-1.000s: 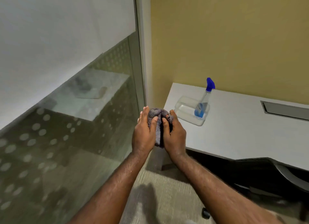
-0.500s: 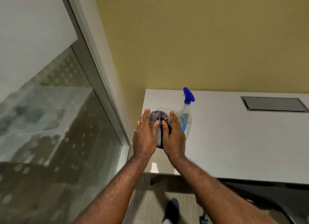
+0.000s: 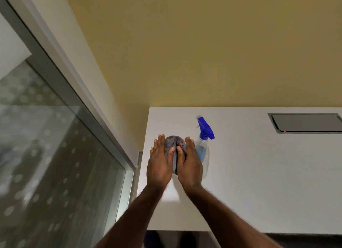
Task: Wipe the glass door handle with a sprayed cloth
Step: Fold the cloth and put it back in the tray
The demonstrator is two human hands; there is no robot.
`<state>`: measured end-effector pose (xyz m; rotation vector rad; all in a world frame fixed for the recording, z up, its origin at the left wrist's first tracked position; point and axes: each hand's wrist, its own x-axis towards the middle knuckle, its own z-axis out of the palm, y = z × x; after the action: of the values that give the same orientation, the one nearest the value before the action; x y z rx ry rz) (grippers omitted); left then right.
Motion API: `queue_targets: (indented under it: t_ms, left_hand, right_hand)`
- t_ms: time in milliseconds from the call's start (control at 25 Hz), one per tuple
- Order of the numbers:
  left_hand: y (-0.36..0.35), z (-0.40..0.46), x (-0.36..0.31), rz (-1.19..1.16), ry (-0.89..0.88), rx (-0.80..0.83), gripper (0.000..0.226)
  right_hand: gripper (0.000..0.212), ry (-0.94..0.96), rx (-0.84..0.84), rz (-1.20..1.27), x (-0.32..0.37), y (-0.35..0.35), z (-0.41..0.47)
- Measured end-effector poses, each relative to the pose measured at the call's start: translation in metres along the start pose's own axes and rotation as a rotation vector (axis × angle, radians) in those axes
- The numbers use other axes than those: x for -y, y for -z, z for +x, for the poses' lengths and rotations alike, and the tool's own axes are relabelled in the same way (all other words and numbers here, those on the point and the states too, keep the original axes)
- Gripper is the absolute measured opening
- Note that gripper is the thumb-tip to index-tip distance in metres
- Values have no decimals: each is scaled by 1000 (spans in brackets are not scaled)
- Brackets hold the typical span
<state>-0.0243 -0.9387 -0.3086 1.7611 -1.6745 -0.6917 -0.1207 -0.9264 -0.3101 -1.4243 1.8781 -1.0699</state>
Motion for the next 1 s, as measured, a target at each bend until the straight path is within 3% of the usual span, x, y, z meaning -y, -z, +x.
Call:
queue_targets:
  t_ms: [120, 240, 320, 400, 560, 760, 880, 1000]
  left_hand:
    - [-10, 13, 15, -4, -26, 39, 63]
    - [-16, 21, 27, 77, -196, -19, 55]
    - [-25, 33, 41, 216, -337, 40, 52]
    - [-28, 50, 46, 192, -297, 134, 53]
    - [-35, 72, 54, 66, -83, 282, 60]
    - [-43, 76, 64, 129, 28, 392, 65]
    - [-49, 79, 67, 188, 51, 449, 68]
    - [-54, 83, 69, 341, 25, 463, 68]
  right_hand:
    - [52, 2, 49, 49, -13, -11, 12]
    - [51, -168, 44, 96, -15, -28, 19]
    - [43, -312, -4, 292, -20, -40, 20]
    - [38, -421, -58, 531, -28, -50, 23]
    - [33, -551, -65, 599, -34, -58, 37]
    - [10, -459, -41, 328, -41, -72, 37]
    - [23, -448, -37, 135, -53, -83, 45]
    - [34, -608, 17, 157, -61, -87, 57]
